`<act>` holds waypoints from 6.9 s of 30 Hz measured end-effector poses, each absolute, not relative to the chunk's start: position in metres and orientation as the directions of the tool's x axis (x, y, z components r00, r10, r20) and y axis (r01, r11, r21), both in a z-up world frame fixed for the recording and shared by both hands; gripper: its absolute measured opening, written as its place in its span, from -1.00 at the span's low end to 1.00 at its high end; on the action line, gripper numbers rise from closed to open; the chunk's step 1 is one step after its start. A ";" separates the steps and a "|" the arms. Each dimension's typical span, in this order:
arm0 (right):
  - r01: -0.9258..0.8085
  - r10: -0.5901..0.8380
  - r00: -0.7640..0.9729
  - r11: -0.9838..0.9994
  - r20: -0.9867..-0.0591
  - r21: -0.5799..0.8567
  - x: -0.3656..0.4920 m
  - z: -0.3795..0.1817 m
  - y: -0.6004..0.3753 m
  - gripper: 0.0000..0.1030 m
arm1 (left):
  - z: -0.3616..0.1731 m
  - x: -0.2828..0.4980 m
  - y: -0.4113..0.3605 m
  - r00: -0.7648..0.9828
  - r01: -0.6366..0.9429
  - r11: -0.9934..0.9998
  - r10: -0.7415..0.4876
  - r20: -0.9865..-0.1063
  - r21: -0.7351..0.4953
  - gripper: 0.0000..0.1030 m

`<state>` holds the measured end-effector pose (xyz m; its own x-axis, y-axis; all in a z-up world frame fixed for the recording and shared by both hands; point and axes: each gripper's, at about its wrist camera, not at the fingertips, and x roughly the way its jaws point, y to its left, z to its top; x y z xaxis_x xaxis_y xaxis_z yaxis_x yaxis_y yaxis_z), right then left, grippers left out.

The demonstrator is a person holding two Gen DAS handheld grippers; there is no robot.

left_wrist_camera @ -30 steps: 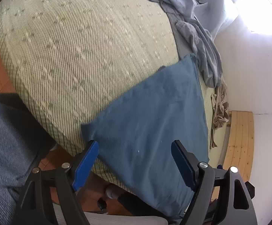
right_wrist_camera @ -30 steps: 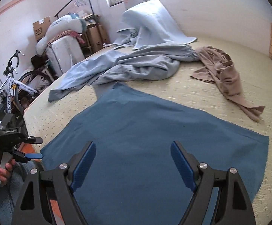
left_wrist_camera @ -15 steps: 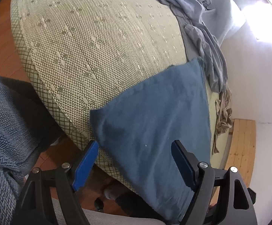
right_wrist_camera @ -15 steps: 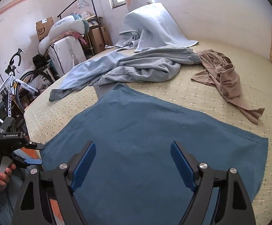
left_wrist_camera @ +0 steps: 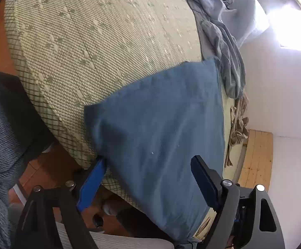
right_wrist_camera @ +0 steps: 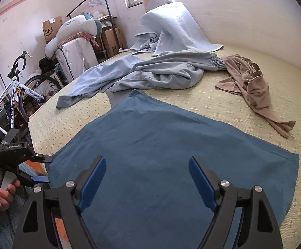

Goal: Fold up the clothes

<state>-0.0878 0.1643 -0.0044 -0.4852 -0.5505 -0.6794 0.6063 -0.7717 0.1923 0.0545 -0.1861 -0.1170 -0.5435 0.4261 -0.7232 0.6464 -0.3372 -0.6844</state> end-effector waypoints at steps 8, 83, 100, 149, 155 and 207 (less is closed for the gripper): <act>0.611 -0.554 -0.484 -0.768 -0.678 0.191 -0.087 -0.005 0.162 0.65 | -0.119 0.053 -0.188 -0.591 0.636 -0.285 0.418 -0.690 -0.717 0.67; 0.597 -0.018 -0.708 -0.549 -0.706 -0.585 0.053 -0.096 0.152 0.53 | -0.041 0.024 -0.189 -0.648 0.514 -0.363 0.430 -0.629 -0.777 -0.95; 0.455 0.136 -0.840 -0.350 -0.525 -0.819 0.095 -0.110 0.239 0.17 | -0.022 0.020 -0.179 -0.652 0.513 -0.388 0.404 -0.642 -0.765 -0.95; 0.681 -0.079 -0.696 -0.389 -0.714 -0.620 0.000 0.134 0.242 -0.88 | 0.108 -0.025 -0.204 -0.796 0.303 -0.419 0.383 -0.469 -0.856 -0.96; 0.724 -0.017 -0.624 -0.388 -0.781 -0.570 -0.103 0.076 0.240 -0.88 | 0.062 -0.110 -0.196 -0.738 0.380 -0.498 0.344 -0.580 -0.779 -0.96; 0.116 -0.311 -0.426 -0.950 -0.850 0.289 -0.313 -0.069 0.359 -0.96 | -0.100 -0.276 -0.157 -0.485 0.159 -0.962 0.119 -0.866 -0.221 -0.96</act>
